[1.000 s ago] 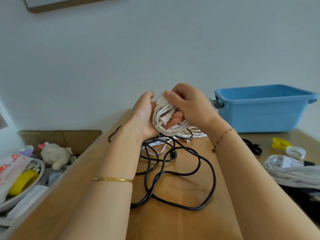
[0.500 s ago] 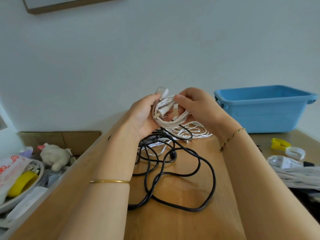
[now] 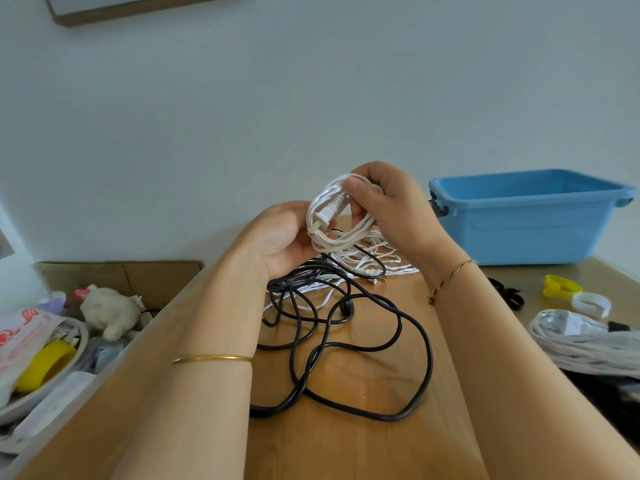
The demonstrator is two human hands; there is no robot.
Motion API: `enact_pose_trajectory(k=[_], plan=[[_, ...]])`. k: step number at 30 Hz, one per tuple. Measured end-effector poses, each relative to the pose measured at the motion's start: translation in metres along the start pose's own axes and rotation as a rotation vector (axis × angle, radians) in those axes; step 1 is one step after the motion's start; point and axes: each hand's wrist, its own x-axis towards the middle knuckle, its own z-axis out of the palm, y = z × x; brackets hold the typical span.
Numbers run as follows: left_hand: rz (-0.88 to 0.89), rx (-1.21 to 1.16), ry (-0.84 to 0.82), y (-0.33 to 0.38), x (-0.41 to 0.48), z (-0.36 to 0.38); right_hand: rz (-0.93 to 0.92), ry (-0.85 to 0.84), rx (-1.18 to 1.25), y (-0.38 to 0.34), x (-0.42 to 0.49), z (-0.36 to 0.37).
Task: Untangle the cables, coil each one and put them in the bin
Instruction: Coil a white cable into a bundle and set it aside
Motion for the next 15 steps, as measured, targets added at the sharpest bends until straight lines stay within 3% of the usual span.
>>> enact_pose_trajectory(k=[9, 12, 15], plan=[[-0.077, -0.117, -0.127, 0.0015, -0.0001, -0.0051, 0.003, 0.046, -0.134, 0.0045, 0.0031, 0.0006], [0.004, 0.024, -0.227, 0.0012, -0.0035, -0.0027, 0.025, 0.041, -0.157, 0.0054, 0.0033, 0.0013], [0.075, 0.117, -0.170, 0.0008, -0.0050, -0.0019, 0.061, 0.019, -0.164, 0.0079, 0.0011, 0.0024]])
